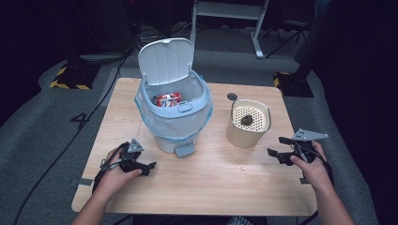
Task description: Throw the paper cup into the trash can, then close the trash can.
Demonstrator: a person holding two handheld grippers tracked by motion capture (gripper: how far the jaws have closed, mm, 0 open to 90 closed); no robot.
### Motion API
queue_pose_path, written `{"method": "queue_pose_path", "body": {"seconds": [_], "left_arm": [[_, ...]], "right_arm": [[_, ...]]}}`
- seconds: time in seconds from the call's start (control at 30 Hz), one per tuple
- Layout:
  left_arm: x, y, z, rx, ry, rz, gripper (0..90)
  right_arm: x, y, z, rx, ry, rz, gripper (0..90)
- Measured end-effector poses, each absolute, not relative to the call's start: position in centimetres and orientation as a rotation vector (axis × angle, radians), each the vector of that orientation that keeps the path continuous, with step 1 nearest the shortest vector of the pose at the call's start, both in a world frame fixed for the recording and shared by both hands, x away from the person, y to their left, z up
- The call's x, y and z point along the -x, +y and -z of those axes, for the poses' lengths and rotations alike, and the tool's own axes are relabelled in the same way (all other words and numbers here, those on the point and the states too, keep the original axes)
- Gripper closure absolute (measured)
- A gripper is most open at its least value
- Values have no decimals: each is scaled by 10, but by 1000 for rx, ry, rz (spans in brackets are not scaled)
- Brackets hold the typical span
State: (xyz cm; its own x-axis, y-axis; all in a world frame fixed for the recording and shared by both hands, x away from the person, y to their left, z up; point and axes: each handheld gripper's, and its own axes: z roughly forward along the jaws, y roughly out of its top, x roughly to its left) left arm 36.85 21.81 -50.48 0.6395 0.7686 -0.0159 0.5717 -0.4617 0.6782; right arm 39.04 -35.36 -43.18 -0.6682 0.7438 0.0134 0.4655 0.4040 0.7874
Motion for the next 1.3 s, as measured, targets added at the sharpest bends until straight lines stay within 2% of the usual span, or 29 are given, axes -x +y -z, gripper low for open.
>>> {"method": "queue_pose_path", "body": {"seconds": [0.13, 0.37, 0.53, 0.63, 1.03, 1.1, 1.2, 1.3], "left_arm": [[-367, 220, 504, -2182, 1035, -381, 162], [-368, 222, 504, -2178, 1027, -384, 184], [-366, 222, 504, -2172, 1030, -386, 212], [-366, 222, 504, -2174, 1034, -390, 211], [-366, 221, 504, -2176, 1030, -387, 201], [-366, 222, 502, -2175, 1036, -393, 239], [-365, 223, 495, -2206, 1062, -398, 425], [-363, 224, 491, -2214, 1045, -428, 406]], "right_arm": [[-388, -353, 457, -1091, 2326, -1121, 219], [-384, -348, 489, -1116, 2345, -1044, 212], [-380, -347, 498, -1116, 2345, -1019, 205], [-379, -345, 504, -1114, 2340, -1017, 170], [-377, -344, 504, -1141, 2318, -1011, 156], [-377, -344, 504, -1141, 2318, -1011, 156], [-377, -344, 504, -1141, 2318, -1011, 156], [-377, -344, 504, -1141, 2318, -1011, 156]]}}
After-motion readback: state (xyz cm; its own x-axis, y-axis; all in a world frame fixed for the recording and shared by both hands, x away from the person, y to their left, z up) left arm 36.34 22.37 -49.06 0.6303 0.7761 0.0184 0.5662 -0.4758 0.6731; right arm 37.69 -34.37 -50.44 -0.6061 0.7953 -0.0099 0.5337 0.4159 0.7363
